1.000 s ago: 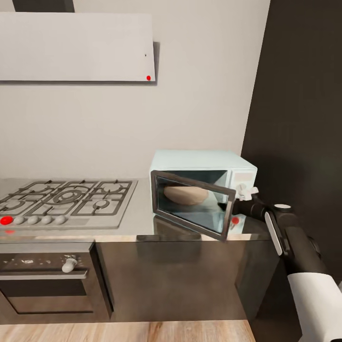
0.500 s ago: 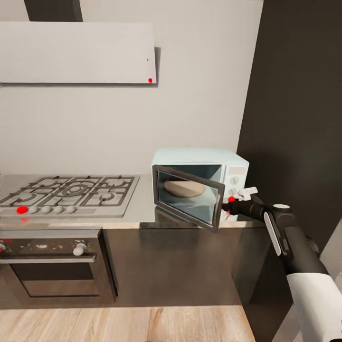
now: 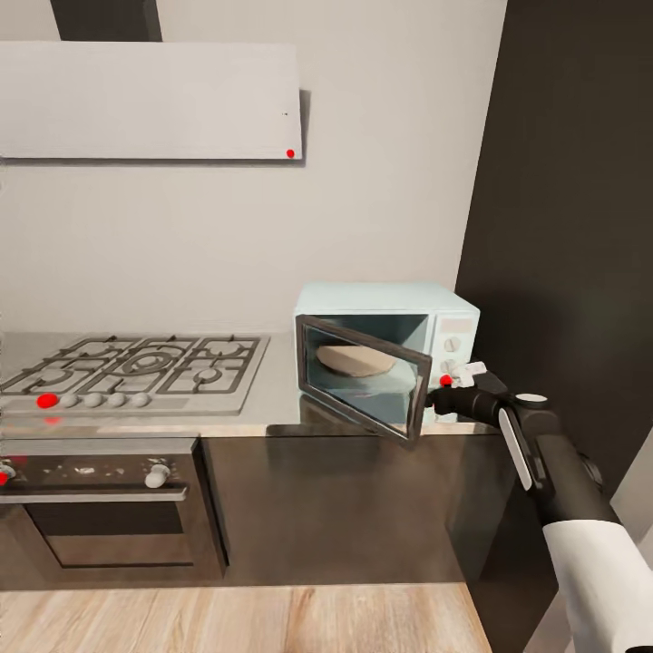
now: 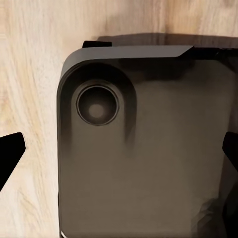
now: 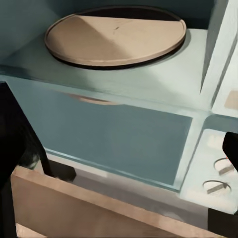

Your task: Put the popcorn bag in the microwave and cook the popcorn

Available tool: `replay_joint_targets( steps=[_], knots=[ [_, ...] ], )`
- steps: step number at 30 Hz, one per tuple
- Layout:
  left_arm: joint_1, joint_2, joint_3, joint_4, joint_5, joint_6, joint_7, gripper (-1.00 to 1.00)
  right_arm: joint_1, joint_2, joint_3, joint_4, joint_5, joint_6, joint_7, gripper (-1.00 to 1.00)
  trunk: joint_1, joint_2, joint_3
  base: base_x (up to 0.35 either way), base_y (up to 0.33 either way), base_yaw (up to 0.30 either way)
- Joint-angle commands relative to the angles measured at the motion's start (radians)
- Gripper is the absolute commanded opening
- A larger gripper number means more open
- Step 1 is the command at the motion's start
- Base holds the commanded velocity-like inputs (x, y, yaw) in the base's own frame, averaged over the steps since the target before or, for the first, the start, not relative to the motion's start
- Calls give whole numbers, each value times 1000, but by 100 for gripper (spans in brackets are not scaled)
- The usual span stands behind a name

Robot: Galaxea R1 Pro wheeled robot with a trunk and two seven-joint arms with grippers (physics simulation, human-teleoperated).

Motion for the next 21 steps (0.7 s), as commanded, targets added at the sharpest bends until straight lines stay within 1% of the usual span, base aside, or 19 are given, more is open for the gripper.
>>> replay_joint_targets(
  steps=[1, 11, 14, 18, 21],
  knots=[
    [0, 0, 1, 0, 3, -3, 1, 100, -1, 0, -2, -1, 4, 5, 8, 100, 0, -1, -1, 0, 149, 0],
    [0, 0, 1, 0, 3, -3, 1, 100, -1, -2, -3, -1, 4, 4, 12, 100, 0, -1, -1, 0, 145, 0],
    [0, 0, 1, 0, 3, -3, 1, 100, -1, -10, -4, -1, 6, 4, 41, 100, 0, -1, -1, 0, 127, 0],
    [0, 0, 1, 0, 3, -3, 1, 100, -1, -17, -6, -1, 19, 4, 127, 100, 0, -1, -1, 0, 81, 0],
    [0, 0, 1, 0, 3, -3, 1, 100, -1, -18, -6, -1, 23, 4, 148, 100, 0, -1, -1, 0, 16, 0]
  ],
)
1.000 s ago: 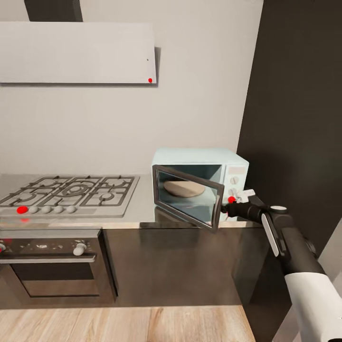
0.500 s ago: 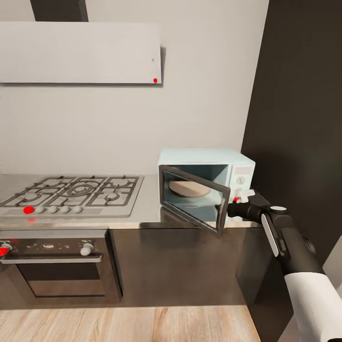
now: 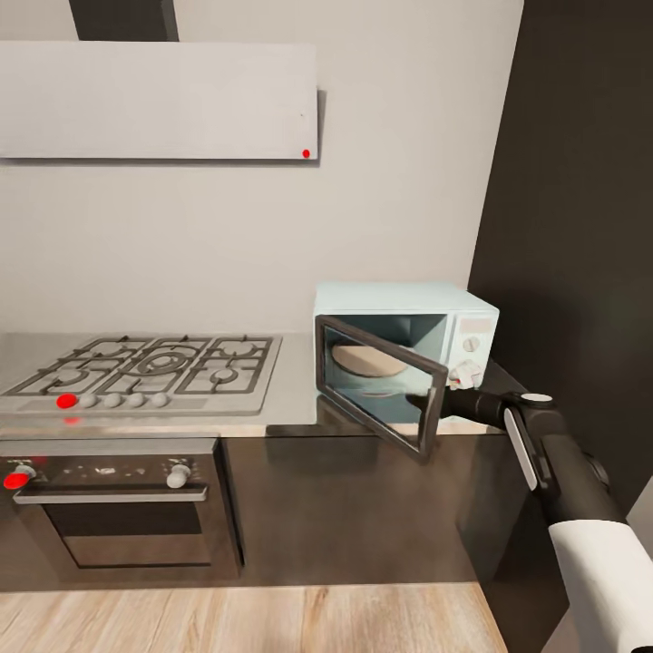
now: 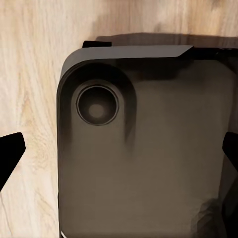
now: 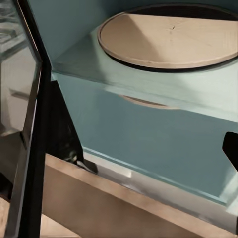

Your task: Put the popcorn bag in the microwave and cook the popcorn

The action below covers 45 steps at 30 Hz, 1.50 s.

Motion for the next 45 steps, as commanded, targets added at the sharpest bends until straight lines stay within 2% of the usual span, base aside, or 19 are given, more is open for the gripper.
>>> replay_joint_targets(
  steps=[1, 17, 45],
  knots=[
    [0, 0, 1, 0, 3, -3, 1, 100, -1, 0, -2, -1, 7, 4, 13, 100, 0, -1, -1, 0, 4, 0],
    [0, 0, 1, 0, 3, -3, 1, 100, -1, 0, -2, -2, 10, 6, 35, 100, 0, -1, -1, -6, 8, 0],
    [0, 0, 1, 0, 3, -3, 1, 100, -1, 2, -1, -1, 12, 6, 24, 100, 0, -1, -1, -87, 104, 0]
  ],
)
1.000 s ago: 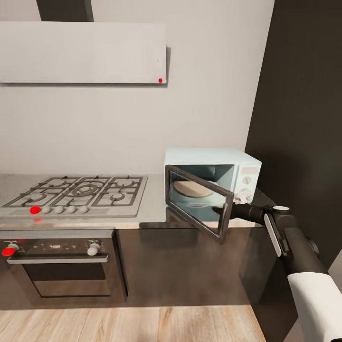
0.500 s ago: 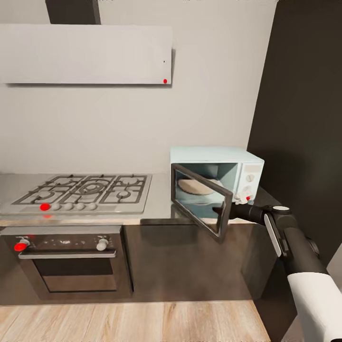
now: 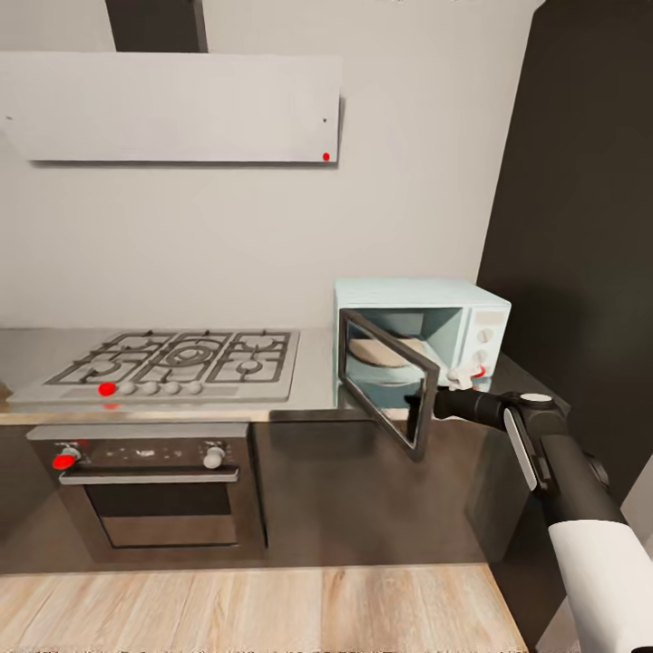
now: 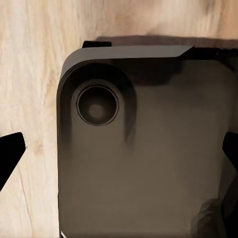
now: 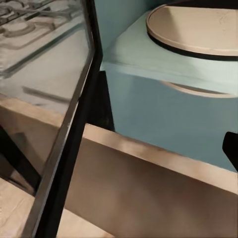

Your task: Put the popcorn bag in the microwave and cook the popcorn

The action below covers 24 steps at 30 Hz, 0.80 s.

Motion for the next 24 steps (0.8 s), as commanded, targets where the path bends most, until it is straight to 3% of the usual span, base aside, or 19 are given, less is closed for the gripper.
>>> replay_joint_targets(
  steps=[1, 24],
  knots=[
    [0, 0, 1, 0, 3, -3, 1, 100, -1, 0, -2, -1, 6, 5, 10, 100, 0, -1, -1, -88, 118, 0],
    [0, 0, 1, 0, 3, -3, 1, 100, -1, 4, -2, -1, 16, 3, 5, 100, 0, -1, -1, -37, 159, 0]
  ],
)
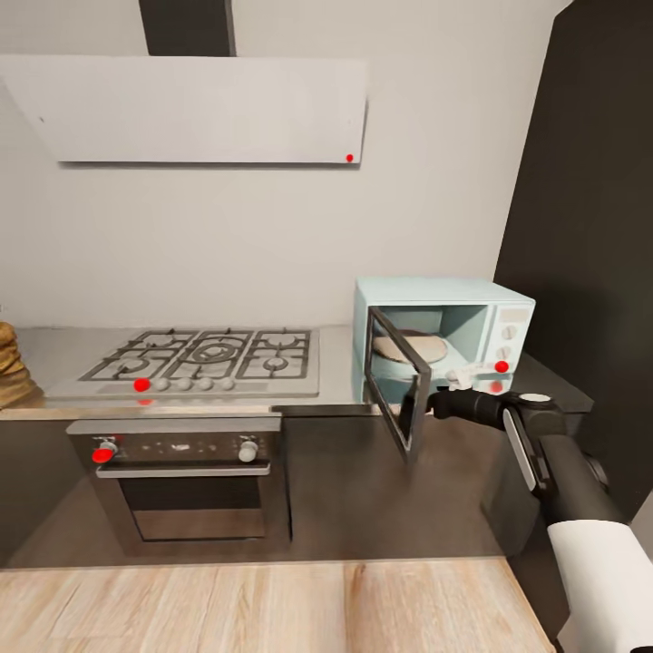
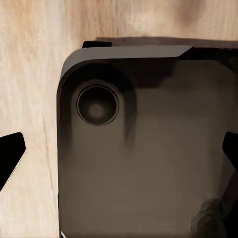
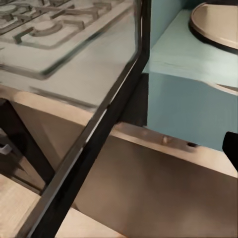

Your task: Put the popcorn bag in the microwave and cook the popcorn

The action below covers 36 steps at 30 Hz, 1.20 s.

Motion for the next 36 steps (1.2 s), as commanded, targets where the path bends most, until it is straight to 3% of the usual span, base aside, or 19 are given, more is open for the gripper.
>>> replay_joint_targets(
  steps=[1, 15, 26, 31, 33, 35, 36],
  knots=[
    [0, 0, 1, 0, 3, -3, 1, 100, -1, 0, -2, -1, 7, 5, 10, 100, 0, -1, -1, 0, 175, 0],
    [0, 0, 1, 0, 3, -2, 1, 100, -1, -4, -3, -1, 6, 5, 11, 100, 0, -1, -1, 0, 161, 0],
    [0, 0, 1, 0, 3, -2, 1, 100, -1, -6, -7, -1, 5, 4, 10, 100, 0, -1, -1, 0, 9, 0],
    [0, 1, 1, 0, 3, -2, 1, 100, -1, -69, -29, 33, 0, 6, -13, 100, 0, -1, -1, 0, 0, 0],
    [0, 1, 0, 0, 3, -2, 1, 100, -1, -87, -93, 119, 1, 5, -24, 100, 0, -1, -1, 0, 0, 0],
    [0, 1, 0, 0, 3, -3, 1, 100, -1, -100, -127, 162, 2, 5, -35, 100, 0, -1, -1, 0, 0, 0],
    [0, 1, 0, 0, 3, -3, 1, 100, -1, -122, -143, 183, 4, 5, -42, 100, 0, -1, -1, 0, 0, 0]
  ],
)
